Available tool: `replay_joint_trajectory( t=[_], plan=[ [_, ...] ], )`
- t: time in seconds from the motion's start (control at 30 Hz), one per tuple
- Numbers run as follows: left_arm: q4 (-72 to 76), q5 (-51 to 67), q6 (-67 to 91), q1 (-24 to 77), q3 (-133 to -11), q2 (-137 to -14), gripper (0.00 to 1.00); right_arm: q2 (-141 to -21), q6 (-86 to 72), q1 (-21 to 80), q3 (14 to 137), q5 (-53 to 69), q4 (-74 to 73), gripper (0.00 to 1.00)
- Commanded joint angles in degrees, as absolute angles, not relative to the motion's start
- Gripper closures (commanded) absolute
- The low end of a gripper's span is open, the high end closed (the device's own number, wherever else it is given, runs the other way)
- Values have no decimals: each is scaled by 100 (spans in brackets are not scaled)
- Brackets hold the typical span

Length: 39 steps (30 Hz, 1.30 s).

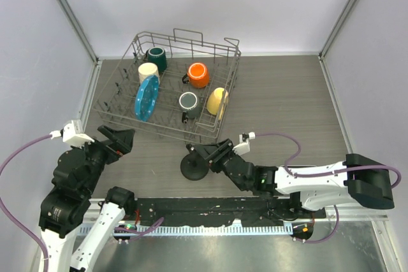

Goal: Place the phone on the phone stand

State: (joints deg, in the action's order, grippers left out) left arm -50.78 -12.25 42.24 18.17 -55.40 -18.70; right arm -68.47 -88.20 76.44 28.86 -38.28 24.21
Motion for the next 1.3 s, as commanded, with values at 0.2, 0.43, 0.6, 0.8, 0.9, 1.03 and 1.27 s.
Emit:
replay_joint_trajectory(
  t=[0.2, 0.43, 0.6, 0.8, 0.9, 1.03, 1.27],
  plan=[
    [-4720, -967, 4421, 1828, -5423, -1986, 2, -7215, -10203, 8244, 2374, -5045, 3328, 99],
    [-4702, -914, 4438, 1828, -5379, -2004, 2, -7848, -10205, 8288, 2030, -5071, 4974, 98],
    [-4720, -914, 4421, 1837, -5431, -2013, 2, -7446, -8976, 8297, 2179, -5019, 4384, 29],
    [-4720, -1028, 4289, 1828, -5502, -2030, 2, -6251, -8264, 8297, 2638, -5308, 1344, 12],
    [-4685, -1020, 4245, 1828, -5502, -2100, 2, -5513, -7586, 8297, 2303, -5423, 1267, 12],
    [-4579, -958, 4219, 1837, -5484, -2162, 2, -4774, -7443, 8297, 2268, -5737, 284, 12],
    [-4606, -906, 4087, 1828, -5564, -2268, 2, -3525, -7785, 7239, 3074, -6249, -4189, 12]
  ],
)
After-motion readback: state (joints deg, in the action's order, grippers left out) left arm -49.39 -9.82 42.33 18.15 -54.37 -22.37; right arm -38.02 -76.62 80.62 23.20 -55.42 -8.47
